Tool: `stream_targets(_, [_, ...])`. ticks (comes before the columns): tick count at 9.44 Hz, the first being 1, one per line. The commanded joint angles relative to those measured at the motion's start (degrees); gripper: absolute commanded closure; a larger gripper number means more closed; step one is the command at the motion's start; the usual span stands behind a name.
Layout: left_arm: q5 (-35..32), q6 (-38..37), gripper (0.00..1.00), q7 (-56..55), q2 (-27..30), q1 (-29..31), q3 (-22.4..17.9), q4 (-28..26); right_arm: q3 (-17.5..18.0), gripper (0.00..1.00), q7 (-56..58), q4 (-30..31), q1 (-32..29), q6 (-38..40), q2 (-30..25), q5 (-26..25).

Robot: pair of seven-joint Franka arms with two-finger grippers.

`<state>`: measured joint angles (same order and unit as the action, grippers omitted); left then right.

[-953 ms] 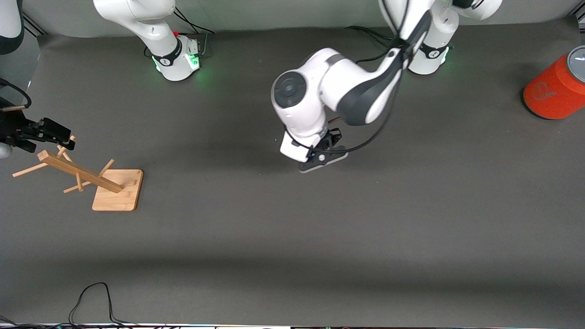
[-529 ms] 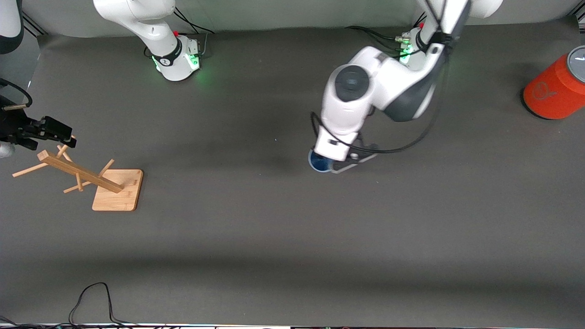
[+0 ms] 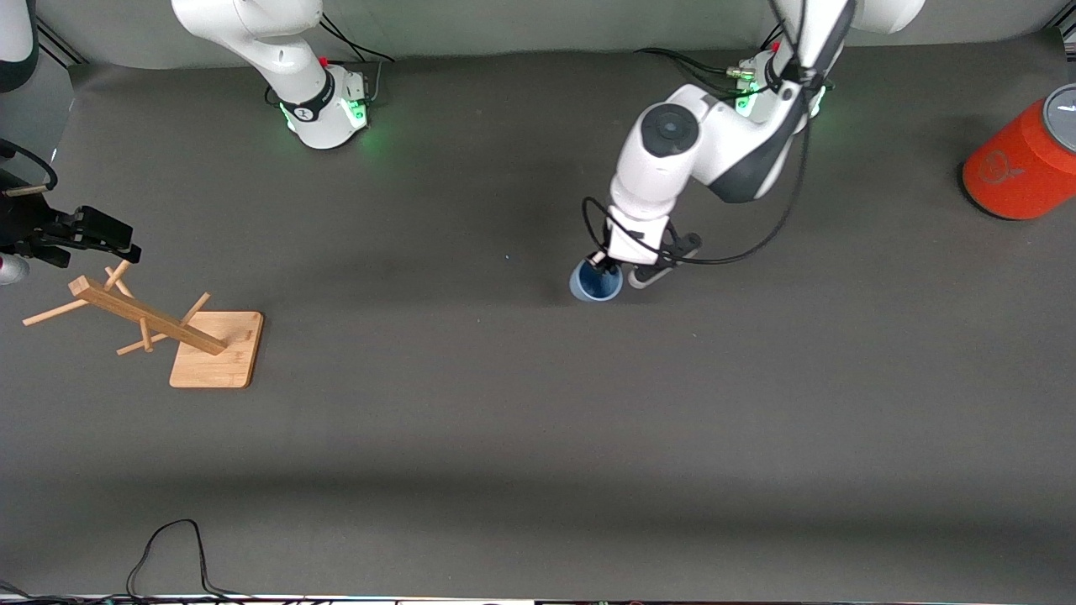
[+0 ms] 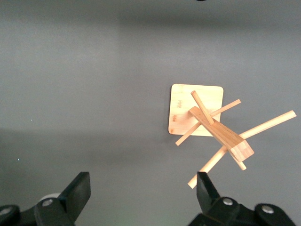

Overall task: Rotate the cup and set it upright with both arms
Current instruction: 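Grasp the cup rim with the left gripper and stand it upright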

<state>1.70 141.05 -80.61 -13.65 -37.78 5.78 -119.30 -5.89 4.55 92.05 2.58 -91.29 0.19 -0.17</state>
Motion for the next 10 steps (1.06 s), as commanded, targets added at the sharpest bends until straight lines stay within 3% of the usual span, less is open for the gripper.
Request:
stream_targets(1, [-7.9,3.2,1.00,-14.9,-2.8,-3.7,-0.7,-0.3,0.1,0.00,1.0,-0.6,-0.2,0.7,0.0,-0.5])
stream_targets(3, [-13.5,2.2,1.00,-23.0,-3.8,-4.1,-0.6,-0.2,0.1,0.00,1.1,-0.6,-0.2,0.7,0.0,-0.5])
stream_targets(8, [-13.5,1.2,1.00,-24.7,-6.0,-4.9,-0.7,0.1,0.1,0.00,1.1,-0.6,-0.2,0.7,0.1,-0.5])
stream_targets(9, [-13.5,1.2,0.68,-24.5,-6.0,-4.8,-0.7,0.1,0.1,0.00,1.2,-0.6,-0.2,0.7,0.0,-0.5])
stream_targets(10, [-13.5,0.9,0.28,-24.3,-6.0,-5.0,-0.7,0.2,0.1,0.00,1.2,-0.6,-0.2,0.7,0.0,-0.5])
